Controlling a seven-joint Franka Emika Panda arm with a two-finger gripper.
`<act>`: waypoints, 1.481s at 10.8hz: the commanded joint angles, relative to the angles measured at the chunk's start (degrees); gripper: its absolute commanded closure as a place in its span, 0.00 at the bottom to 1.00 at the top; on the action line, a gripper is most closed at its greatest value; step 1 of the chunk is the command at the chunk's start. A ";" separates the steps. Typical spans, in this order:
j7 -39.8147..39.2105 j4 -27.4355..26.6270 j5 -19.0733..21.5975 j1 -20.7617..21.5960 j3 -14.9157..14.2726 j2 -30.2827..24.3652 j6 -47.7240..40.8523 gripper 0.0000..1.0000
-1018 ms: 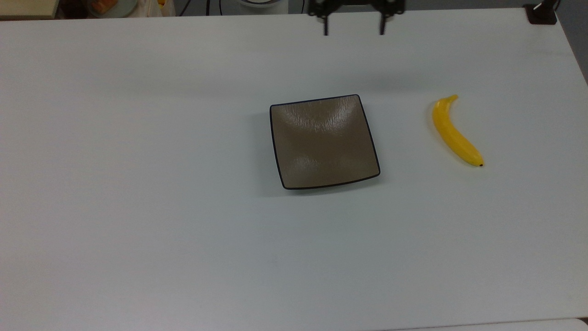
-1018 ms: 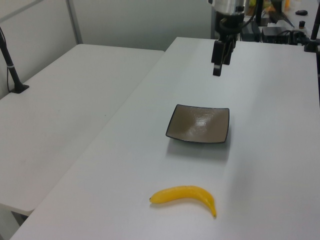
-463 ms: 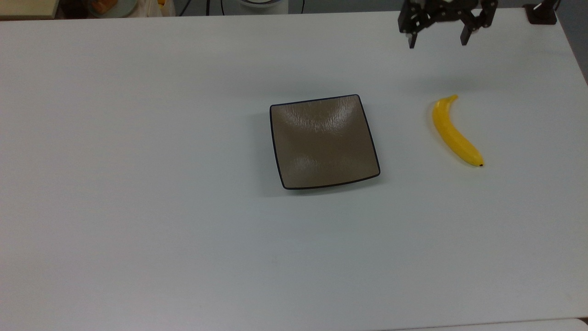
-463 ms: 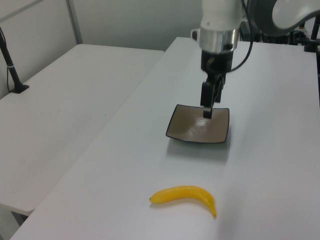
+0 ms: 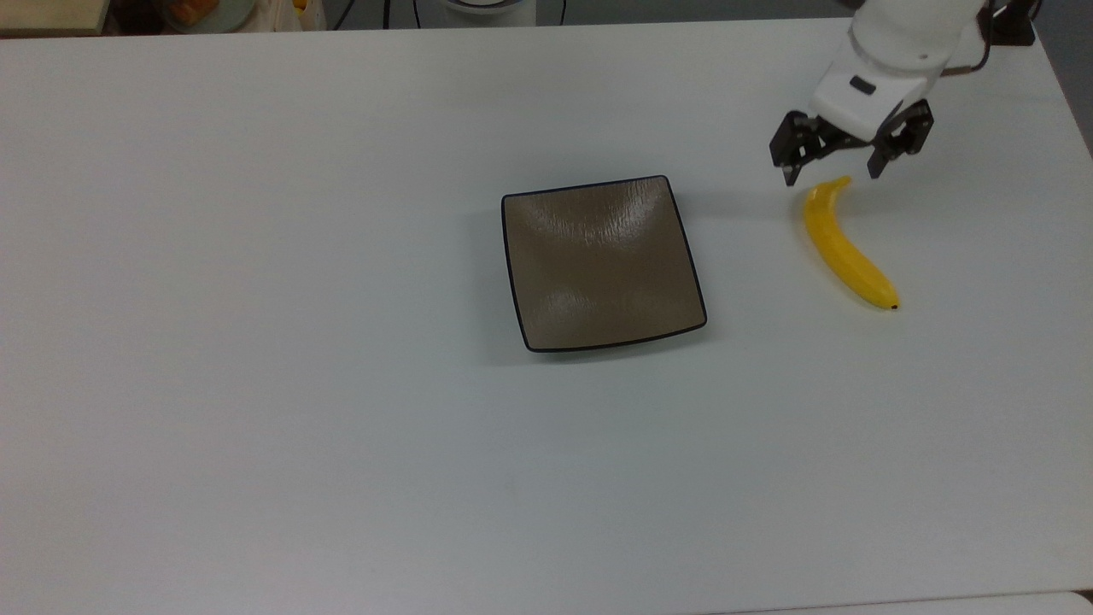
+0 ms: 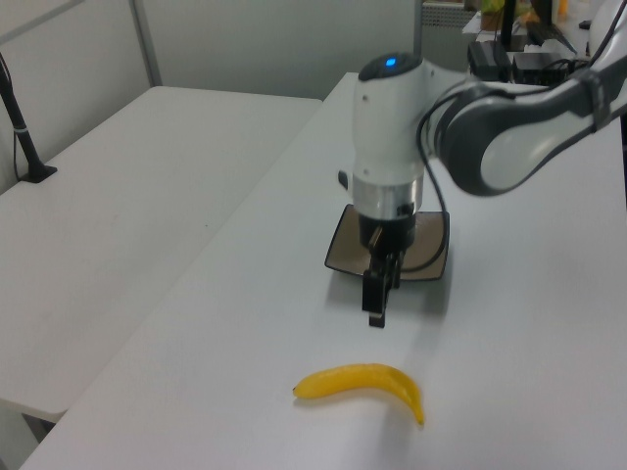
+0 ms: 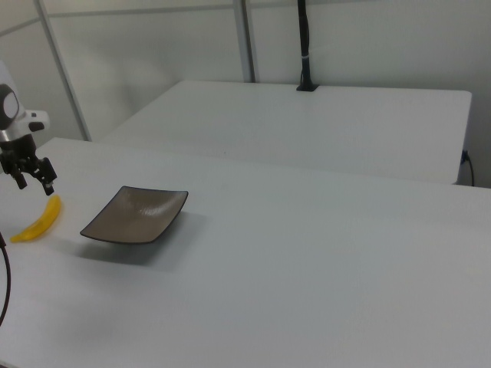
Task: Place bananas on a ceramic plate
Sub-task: 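Lower the gripper onto the banana and close it around the middle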
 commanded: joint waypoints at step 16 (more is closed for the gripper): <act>0.37 1.51 -4.09 1.67 -0.04 10.48 10.84 0.27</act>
